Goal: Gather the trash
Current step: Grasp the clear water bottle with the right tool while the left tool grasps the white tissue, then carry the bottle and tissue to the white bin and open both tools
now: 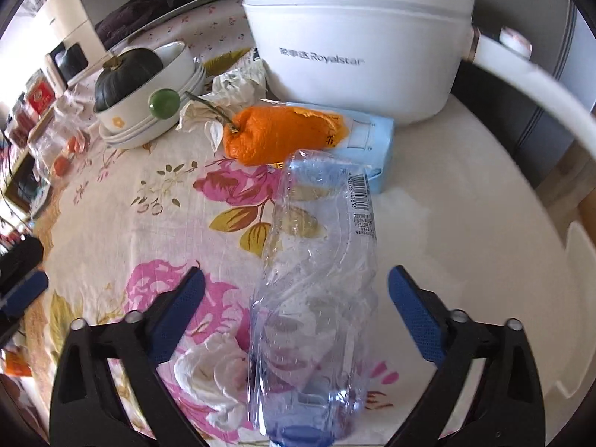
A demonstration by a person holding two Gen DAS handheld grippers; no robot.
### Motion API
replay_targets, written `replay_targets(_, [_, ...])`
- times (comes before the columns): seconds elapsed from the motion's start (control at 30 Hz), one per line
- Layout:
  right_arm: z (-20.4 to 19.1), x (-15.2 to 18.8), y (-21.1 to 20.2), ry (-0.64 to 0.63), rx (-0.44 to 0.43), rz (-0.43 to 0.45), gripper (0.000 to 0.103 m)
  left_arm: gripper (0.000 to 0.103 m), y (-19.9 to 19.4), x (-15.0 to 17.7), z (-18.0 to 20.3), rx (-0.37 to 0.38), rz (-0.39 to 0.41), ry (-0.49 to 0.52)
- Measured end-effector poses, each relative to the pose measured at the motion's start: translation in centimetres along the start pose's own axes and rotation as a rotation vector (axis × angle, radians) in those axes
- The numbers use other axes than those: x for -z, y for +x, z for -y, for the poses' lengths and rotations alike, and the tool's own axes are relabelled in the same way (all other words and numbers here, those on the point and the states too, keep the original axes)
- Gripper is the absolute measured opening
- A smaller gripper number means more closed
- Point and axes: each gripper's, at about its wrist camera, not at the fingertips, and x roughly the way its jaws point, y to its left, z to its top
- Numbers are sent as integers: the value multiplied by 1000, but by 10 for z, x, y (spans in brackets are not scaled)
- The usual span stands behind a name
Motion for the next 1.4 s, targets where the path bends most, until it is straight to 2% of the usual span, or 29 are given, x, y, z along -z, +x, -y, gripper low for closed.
replay_targets(0.03, [2, 0, 2, 6, -10, -9, 62, 66, 2, 1, 1, -4, -16, 6])
replay_targets(0.07, [5, 1, 2, 16, -25, -9, 61, 66, 5, 1, 3, -5, -32, 13])
replay_targets(0.3, [22, 2, -20, 56, -48, 59, 60, 66, 20, 16, 14, 31, -153, 53])
replay_targets(0.73, [71, 8, -68, 128, -30, 145, 60, 66, 53, 58, 53, 102, -311, 119])
replay_targets(0.83, [78, 7, -73, 150, -29, 158, 60, 66, 61, 69, 64, 99, -342, 151])
replay_targets(0.97, [86, 6, -79, 169, -31, 166, 60, 65, 68, 75, 71, 71, -344, 188])
replay_targets(1.03, [88, 5, -79, 173, -40, 166, 60, 56, 71, 78, 73, 62, -348, 210])
replay_targets(1.1, [86, 6, -80, 173, -47, 166, 60, 38, 72, 81, 75, 58, -347, 224])
replay_targets(1.17, [84, 5, -79, 168, -51, 168, 60, 33, 70, 82, 76, 69, -336, 237])
replay_targets(1.3, [79, 5, -78, 159, -58, 170, 60, 30, 62, 77, 74, 110, -309, 245])
replay_targets(1.4, [75, 5, -78, 151, -68, 172, 60, 30, 49, 68, 76, 126, -249, 246])
